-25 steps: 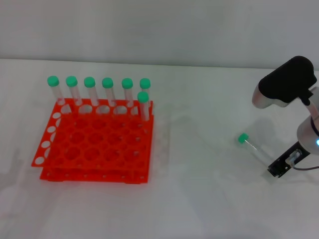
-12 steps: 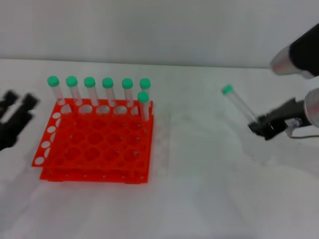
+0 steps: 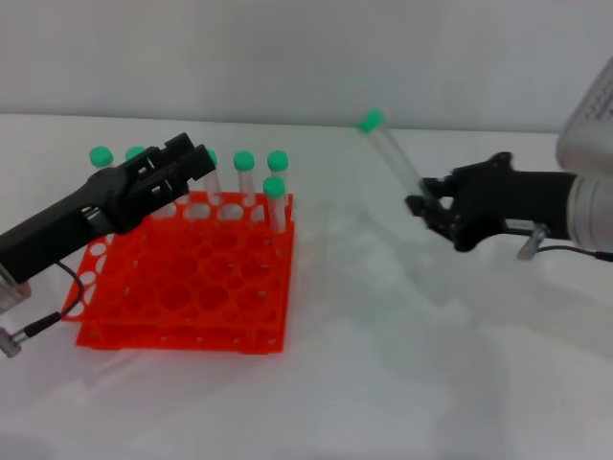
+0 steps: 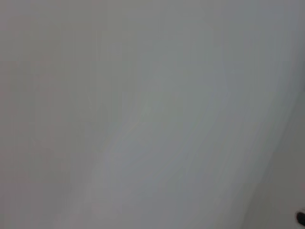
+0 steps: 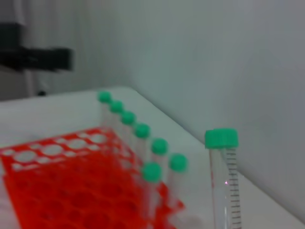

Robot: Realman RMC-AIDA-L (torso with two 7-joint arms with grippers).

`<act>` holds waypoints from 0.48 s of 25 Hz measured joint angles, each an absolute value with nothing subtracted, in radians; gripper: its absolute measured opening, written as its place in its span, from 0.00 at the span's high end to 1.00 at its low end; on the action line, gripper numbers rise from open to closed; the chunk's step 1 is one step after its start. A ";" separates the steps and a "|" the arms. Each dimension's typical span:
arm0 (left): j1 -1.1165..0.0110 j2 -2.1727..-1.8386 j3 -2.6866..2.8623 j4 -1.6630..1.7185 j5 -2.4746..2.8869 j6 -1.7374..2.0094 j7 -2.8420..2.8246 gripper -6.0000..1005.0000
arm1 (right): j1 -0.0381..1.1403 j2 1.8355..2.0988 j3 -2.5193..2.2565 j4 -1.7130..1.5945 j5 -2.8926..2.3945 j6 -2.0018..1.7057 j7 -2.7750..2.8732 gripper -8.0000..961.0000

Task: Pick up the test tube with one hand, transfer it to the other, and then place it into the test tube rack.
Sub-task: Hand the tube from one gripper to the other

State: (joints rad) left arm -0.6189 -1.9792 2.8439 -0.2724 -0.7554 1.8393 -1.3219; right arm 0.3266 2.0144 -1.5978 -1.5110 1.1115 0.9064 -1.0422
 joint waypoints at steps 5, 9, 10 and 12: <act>-0.681 -1.991 2.845 -0.312 -0.703 1.829 -1.378 0.29 | 0.308 2.013 -1.616 -1.513 1.209 0.903 -1.165 0.79; -0.731 -2.005 2.846 -0.319 -0.670 1.791 -1.393 0.29 | 0.312 2.013 -1.634 -1.511 1.220 0.913 -1.193 0.79; -0.745 -2.008 2.846 -0.319 -0.655 1.774 -1.397 0.29 | 0.314 2.013 -1.640 -1.512 1.220 0.913 -1.197 0.79; -0.760 -2.012 2.847 -0.320 -0.639 1.755 -1.401 0.29 | 0.318 2.013 -1.650 -1.519 1.220 0.913 -1.201 0.79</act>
State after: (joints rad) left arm -0.7601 -2.0118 2.8465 -0.3198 -0.6387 1.7550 -1.4011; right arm 0.3178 2.0126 -1.6496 -1.5188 1.2204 0.9128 -1.2012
